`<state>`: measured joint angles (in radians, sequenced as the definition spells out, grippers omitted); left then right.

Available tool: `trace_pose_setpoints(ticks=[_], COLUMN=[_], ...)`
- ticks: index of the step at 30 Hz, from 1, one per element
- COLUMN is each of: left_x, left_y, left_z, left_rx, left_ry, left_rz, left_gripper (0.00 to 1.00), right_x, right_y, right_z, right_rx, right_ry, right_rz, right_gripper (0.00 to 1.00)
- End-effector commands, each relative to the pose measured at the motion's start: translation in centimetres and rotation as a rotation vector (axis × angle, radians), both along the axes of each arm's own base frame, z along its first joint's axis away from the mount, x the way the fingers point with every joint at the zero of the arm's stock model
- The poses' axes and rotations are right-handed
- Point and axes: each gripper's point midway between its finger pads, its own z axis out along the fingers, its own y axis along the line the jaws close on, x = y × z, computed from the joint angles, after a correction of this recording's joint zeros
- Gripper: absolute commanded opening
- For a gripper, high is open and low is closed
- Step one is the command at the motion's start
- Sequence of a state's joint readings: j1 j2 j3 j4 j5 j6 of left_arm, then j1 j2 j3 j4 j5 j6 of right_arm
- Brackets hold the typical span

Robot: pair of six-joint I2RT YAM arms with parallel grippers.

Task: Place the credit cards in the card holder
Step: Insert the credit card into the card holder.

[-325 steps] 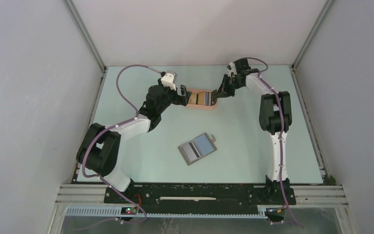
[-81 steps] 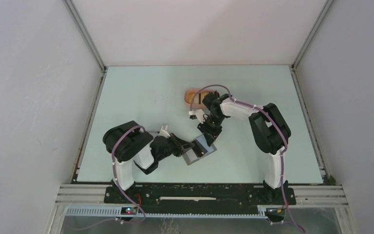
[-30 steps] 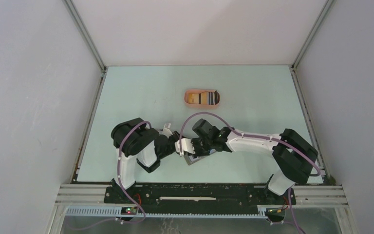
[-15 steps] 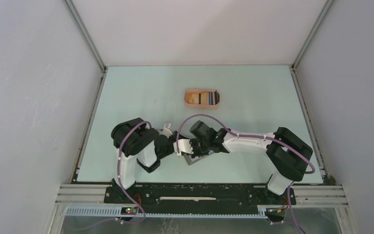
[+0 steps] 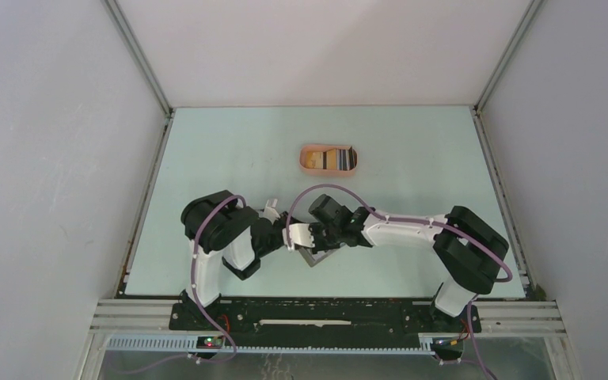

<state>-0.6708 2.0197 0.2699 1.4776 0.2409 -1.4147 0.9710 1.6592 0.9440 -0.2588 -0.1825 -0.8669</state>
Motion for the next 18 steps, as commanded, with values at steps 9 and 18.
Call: trace_pose_setpoints(ticks=[9,18], left_x=[-0.5,-0.4], left_y=[1.1,1.2], left_z=[-3.3,-3.2], left_rx=[0.103,0.104], left_ry=[0.051,0.046], left_rz=[-0.005,-0.005], left_gripper=[0.29,0.30], right_x=[3.6,4.7], right_y=[-1.4,-2.1], right_z=[1.1,1.6], right_rx=[-0.015,-0.003], right_ry=[-0.043,-0.031], right_rz=[-0.105,-0.152], right_gripper=[0.08,0.08])
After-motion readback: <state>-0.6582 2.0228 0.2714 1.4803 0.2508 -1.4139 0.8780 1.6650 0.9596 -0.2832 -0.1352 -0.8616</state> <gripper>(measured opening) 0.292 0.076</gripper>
